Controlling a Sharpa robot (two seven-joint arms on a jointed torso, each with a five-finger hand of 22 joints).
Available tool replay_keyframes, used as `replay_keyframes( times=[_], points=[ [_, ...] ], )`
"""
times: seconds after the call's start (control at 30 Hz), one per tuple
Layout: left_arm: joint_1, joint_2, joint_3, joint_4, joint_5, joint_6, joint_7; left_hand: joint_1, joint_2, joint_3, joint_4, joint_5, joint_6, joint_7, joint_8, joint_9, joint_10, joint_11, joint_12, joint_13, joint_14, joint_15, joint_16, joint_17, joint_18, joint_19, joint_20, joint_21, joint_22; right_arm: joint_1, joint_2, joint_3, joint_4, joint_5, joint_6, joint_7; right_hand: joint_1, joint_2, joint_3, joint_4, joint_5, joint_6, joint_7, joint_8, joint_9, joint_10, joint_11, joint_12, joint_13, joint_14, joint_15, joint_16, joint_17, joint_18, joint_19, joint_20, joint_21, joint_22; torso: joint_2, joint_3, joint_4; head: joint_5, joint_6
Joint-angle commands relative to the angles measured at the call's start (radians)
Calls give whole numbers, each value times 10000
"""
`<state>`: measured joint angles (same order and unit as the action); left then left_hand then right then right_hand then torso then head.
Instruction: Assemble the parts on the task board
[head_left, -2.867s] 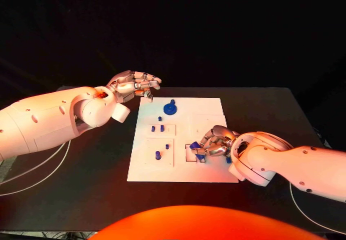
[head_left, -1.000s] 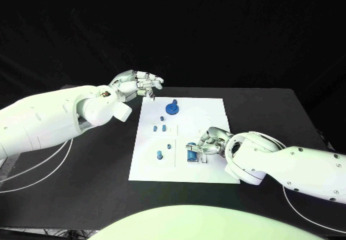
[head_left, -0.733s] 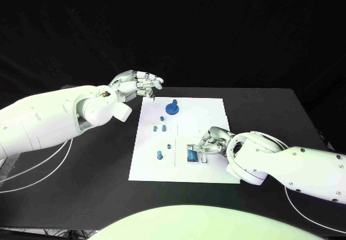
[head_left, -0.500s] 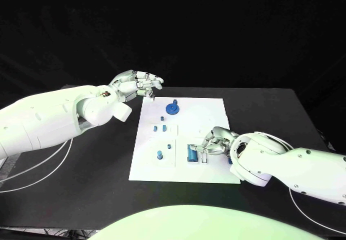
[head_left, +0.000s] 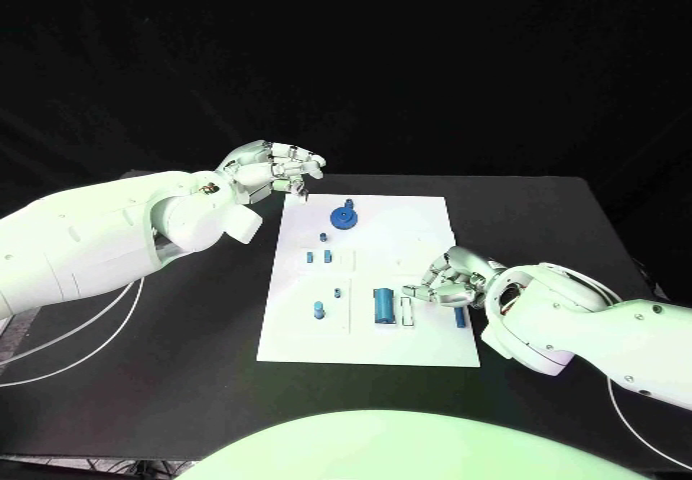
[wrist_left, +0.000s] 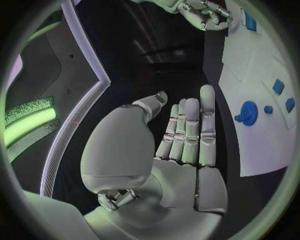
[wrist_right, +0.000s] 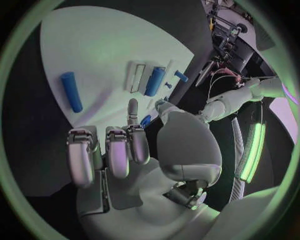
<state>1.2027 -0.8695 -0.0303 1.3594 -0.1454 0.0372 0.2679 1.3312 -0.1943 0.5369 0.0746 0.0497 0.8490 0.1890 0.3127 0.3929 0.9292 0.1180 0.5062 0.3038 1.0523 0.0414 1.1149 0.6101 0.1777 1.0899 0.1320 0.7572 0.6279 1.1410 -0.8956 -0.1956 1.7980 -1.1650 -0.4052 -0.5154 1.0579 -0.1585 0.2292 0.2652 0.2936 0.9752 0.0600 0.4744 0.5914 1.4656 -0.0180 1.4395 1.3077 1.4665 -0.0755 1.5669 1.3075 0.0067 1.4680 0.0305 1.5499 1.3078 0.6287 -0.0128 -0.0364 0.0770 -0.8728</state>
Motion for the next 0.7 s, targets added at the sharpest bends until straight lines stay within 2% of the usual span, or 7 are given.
replay_keyframes(
  times=[0.03,0.17,0.3,0.47,0.6,0.7],
  points=[
    [7,2,6,37,61,99,137,45,26,13,30,42,-61,-23,66,12,-42,-3,39,-15,-63,29,68,-16,67,77,22,-59,-13,52,-367,5,112,360,-651,1213,407,-28,58,-137,1,-243,120,-203,-93,505,131,-56,1807,1043,66,38,2633,9,905,47,-141,2527,-5,-11,-10,-43,2],
    [6,-34,6,101,64,79,193,45,23,2,52,41,-64,-21,76,13,-47,0,54,-19,-68,31,69,-20,65,88,22,-77,-24,67,-918,1,130,356,-630,1378,1316,-180,374,-480,36,-465,283,-603,-284,466,269,-114,1795,1043,187,38,2633,34,866,171,-254,2494,-2,-2,-18,-121,2],
    [4,-63,6,153,65,75,225,45,23,2,52,41,-64,-21,76,13,-47,0,54,-19,-68,31,69,-20,65,88,22,-77,-24,-52,-1358,-8,137,31,-449,1183,1544,-412,458,-593,25,-590,380,-851,-397,493,349,-38,1849,1043,250,38,2633,26,877,225,-222,2504,-5,2,-14,-189,2],
    [2,-97,4,195,66,73,235,45,23,2,52,41,-64,-21,76,13,-47,0,54,-19,-68,31,69,-20,65,88,22,-77,-24,-335,-1640,-22,118,-428,-228,719,1592,-505,466,-582,22,-307,333,-795,-348,494,328,-38,1854,1043,253,38,2633,17,894,250,-177,2517,-8,12,-37,-252,2],
    [2,-97,2,204,66,80,237,38,14,-10,66,42,-65,-22,82,13,-46,0,64,-20,-72,33,69,-23,64,90,22,-87,-30,-529,-1671,-34,41,-571,-90,476,1491,-494,457,-443,18,-126,280,-772,-302,499,284,-39,1858,1043,218,38,2633,11,905,235,-148,2526,5,4,-3,-321,2],
    [1,-97,1,205,66,81,234,38,14,-10,66,42,-65,-22,82,13,-46,0,64,-20,-72,33,69,-23,64,90,22,-87,-30,-631,-1638,-40,-14,-647,16,334,1439,-493,442,-359,17,-21,241,-750,-266,501,253,-41,1859,1043,194,38,2633,7,912,218,-126,2532,11,2,4,-321,2]
  ],
)
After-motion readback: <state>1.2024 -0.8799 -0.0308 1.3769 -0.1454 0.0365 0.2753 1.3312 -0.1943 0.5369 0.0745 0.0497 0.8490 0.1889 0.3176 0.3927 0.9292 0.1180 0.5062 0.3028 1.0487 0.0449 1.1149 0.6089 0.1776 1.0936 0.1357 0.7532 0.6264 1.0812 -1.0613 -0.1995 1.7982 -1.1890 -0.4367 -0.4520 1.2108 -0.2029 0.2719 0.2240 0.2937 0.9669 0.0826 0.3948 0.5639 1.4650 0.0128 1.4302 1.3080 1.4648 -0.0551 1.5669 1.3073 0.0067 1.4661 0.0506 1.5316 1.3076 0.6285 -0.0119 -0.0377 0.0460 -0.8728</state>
